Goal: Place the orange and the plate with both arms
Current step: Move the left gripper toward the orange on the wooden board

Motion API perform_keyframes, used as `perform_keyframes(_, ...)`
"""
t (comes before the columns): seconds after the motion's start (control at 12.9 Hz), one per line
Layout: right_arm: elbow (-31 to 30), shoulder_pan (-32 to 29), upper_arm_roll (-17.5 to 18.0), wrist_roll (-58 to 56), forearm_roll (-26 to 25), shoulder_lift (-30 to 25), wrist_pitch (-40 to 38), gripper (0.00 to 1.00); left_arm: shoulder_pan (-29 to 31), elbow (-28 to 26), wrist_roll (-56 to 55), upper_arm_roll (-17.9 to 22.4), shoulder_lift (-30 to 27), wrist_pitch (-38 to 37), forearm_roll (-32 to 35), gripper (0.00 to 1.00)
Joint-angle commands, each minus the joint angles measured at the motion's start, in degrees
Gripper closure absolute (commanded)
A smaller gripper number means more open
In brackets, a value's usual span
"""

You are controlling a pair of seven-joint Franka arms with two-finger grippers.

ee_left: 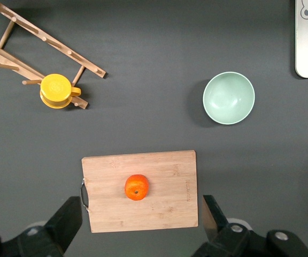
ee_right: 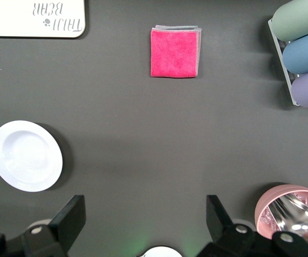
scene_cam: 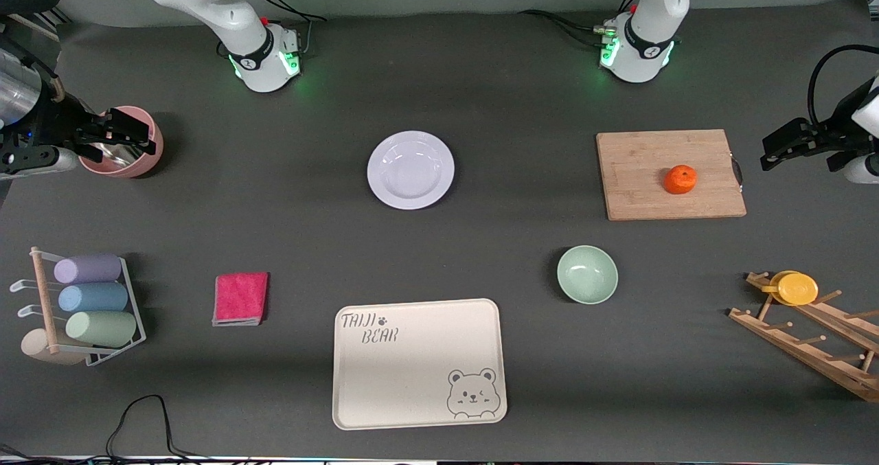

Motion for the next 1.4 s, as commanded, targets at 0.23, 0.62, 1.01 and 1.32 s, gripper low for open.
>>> perform_keyframes(0.23, -1.26, 0.67, -0.25, -0.48, -0.58, -1.31, -0.34, 0.00, 0.05, -0.36, 0.32, 0.24, -0.91, -0.82, -0.51, 0.00)
perform_keyframes(0.62, -1.18, 0.58, -0.25, -0.57, -0.58, -1.22, -0.34, 0.00, 2.06, -3.68, 1.46, 0.59, -6.07, -5.47, 0.45, 0.00)
perform_keyframes(1.01, -1.17, 0.58, -0.25, -0.57, -0.41, -0.96, 0.10, 0.00, 5.84, -23.17, 3.84, 0.67, -22.15, -1.62, 0.63, 0.00)
perform_keyframes(1.32, -1.18, 0.49, -0.51, -1.00, -0.41, -0.69, 0.45, 0.00, 5.85, -28.74, 3.84, 0.76, -28.06, -1.96, 0.63, 0.00)
